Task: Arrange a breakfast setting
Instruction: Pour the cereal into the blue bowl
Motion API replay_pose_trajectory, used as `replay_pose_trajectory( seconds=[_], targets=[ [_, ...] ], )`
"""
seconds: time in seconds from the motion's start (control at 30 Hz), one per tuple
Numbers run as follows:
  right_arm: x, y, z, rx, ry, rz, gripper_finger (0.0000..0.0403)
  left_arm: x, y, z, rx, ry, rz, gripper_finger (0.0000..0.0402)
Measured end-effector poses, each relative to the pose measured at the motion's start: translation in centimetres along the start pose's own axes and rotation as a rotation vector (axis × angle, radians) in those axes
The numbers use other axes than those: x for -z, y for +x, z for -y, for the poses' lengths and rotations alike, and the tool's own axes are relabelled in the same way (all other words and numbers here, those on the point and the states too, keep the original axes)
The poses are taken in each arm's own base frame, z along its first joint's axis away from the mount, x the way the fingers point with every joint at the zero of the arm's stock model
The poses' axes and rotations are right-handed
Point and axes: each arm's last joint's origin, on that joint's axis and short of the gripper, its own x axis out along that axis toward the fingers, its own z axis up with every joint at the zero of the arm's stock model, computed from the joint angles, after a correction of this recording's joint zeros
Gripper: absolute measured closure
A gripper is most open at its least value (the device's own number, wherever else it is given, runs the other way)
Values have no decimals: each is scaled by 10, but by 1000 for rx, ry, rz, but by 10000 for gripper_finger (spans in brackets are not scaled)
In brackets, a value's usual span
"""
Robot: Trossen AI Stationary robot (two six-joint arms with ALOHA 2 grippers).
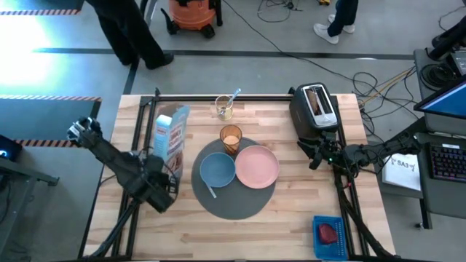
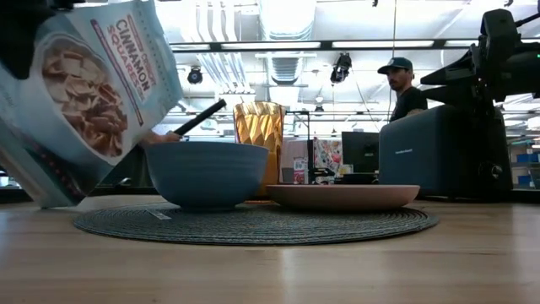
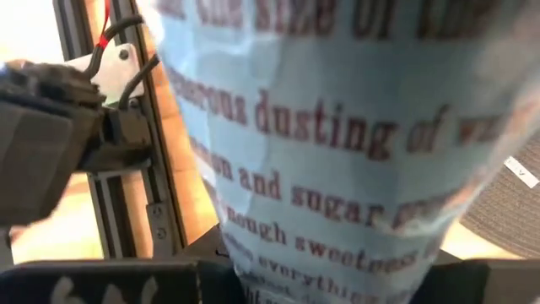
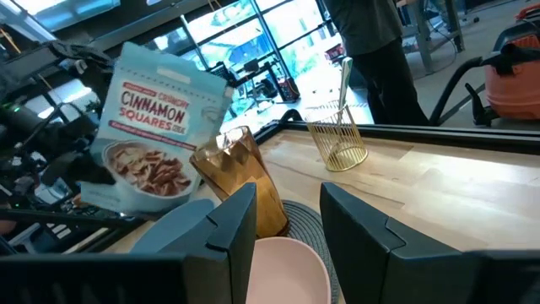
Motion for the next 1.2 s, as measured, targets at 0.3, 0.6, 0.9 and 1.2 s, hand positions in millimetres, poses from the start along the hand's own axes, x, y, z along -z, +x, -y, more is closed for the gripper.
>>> replay_pose_trajectory(
  seconds=[0.3, 0.6, 0.9, 1.2],
  targets=[
    [0, 0, 0, 0, 0, 0, 280, 47, -13, 20, -24, -13, -11, 301],
    [0, 0, 0, 0, 0, 0, 280, 75, -37, 24, 40, 11, -82, 301],
    [0, 0, 0, 0, 0, 0, 280, 120, -36, 18, 58, 61, 9, 301],
    [0, 0, 0, 0, 0, 0, 280, 140, -49, 21, 117, 252, -18, 301]
  ],
)
